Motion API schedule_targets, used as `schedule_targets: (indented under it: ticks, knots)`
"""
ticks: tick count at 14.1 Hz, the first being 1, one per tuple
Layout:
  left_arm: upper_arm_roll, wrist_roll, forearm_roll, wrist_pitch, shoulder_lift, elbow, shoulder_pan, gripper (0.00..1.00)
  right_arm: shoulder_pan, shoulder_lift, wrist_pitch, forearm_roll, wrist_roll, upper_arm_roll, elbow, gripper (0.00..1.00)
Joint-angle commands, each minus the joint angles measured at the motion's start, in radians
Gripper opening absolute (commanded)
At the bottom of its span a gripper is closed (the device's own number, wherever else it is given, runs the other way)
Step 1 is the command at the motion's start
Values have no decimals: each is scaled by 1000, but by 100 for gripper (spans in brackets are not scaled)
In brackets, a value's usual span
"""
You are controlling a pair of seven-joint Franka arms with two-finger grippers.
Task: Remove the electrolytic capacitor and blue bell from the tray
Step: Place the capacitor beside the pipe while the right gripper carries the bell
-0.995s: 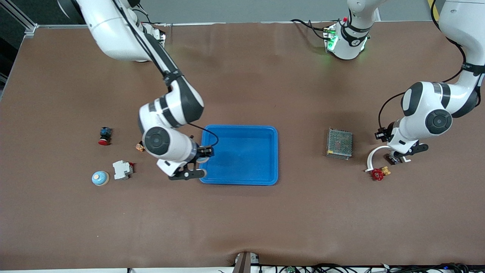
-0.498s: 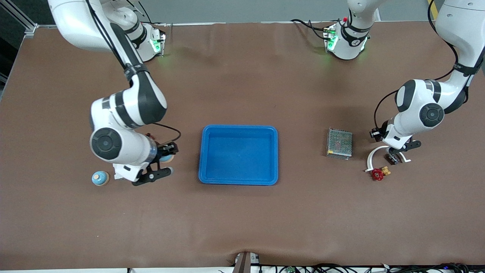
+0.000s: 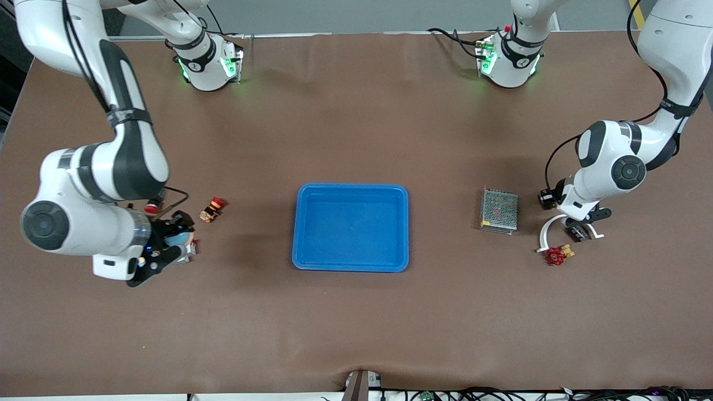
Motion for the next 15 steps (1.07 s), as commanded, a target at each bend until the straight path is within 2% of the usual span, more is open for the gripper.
schedule_targets:
  ticks: [1, 4, 7, 11, 15]
  knots:
    - [-12, 3, 19, 0, -25, 41, 13, 100, -65, -36, 12, -19, -122, 20, -64, 39]
    - [-65, -11, 14, -72, -51, 155, 11, 100, -105, -58, 37, -20, -173, 20, -134, 39]
    - [-111, 0, 11, -189, -49, 337, 11, 100, -113, -172, 196, -66, -193, 20, -344, 39]
    - [-159, 44, 8, -298, -52, 520, 10, 100, -115, -225, 321, -75, -196, 20, -499, 40]
    - [-176, 145, -1, -394, -101, 575, 14, 100, -139, -234, 483, -75, -266, 20, -630, 40]
